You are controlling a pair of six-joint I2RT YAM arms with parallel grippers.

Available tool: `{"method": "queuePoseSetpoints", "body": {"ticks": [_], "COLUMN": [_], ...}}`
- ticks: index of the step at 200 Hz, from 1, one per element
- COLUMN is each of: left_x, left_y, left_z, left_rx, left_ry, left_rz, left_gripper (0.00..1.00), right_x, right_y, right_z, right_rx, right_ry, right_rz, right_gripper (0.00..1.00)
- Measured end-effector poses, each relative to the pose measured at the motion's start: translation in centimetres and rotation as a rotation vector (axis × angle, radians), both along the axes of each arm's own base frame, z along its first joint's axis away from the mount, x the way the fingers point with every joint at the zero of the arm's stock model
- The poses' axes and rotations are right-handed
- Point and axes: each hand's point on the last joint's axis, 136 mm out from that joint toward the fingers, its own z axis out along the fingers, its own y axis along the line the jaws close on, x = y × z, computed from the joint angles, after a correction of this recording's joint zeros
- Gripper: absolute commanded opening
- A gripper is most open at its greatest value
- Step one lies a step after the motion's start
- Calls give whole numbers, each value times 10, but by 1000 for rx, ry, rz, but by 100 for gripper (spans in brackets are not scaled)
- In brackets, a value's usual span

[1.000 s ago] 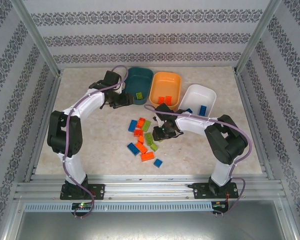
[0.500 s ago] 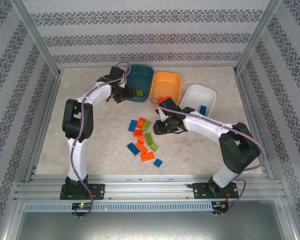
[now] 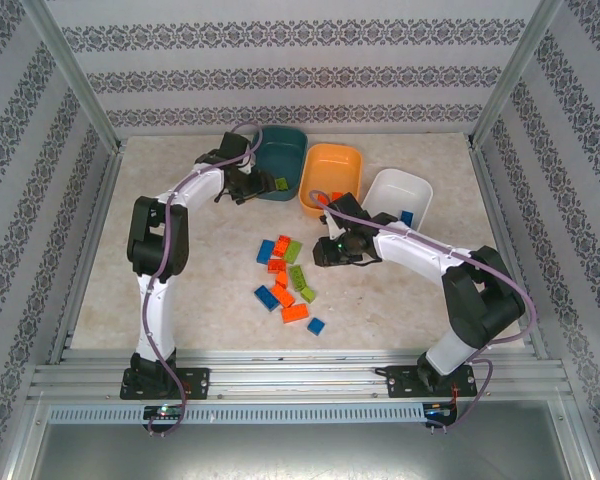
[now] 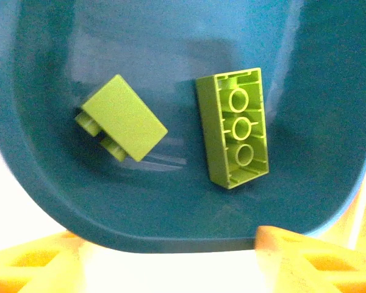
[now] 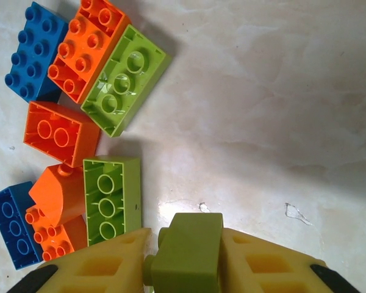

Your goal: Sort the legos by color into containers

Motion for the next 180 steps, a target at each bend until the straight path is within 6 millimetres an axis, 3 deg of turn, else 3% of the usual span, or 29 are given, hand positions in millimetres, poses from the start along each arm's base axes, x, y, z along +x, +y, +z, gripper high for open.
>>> {"method": "queuePoseSetpoints", "body": {"ticks": [41,100,129,157,180], "left_x": [-6,19,32,26,22], "left_y": [3,7,5,8,9], "left_z": [-6,13,7,-12,-15], "left_rx": [-112,-181,-185,-162,-148], "left_ry": [15,-7,-6,50,55], "left_rz": [72,161,177,185,174], "left_gripper": [83,85,68,50,38], "right_x": [-3,-5,-4,-3,-2], "right_y": [0,1,2,0,0], "right_z": [-5,-8,-7,-6,-5], "right_rx": [7,14,22,27,32], "right_ry": [8,12,12,12,10], "right_rz": [-1,2,5,-1,-4], "right_gripper": [32,32,32,32,32]}}
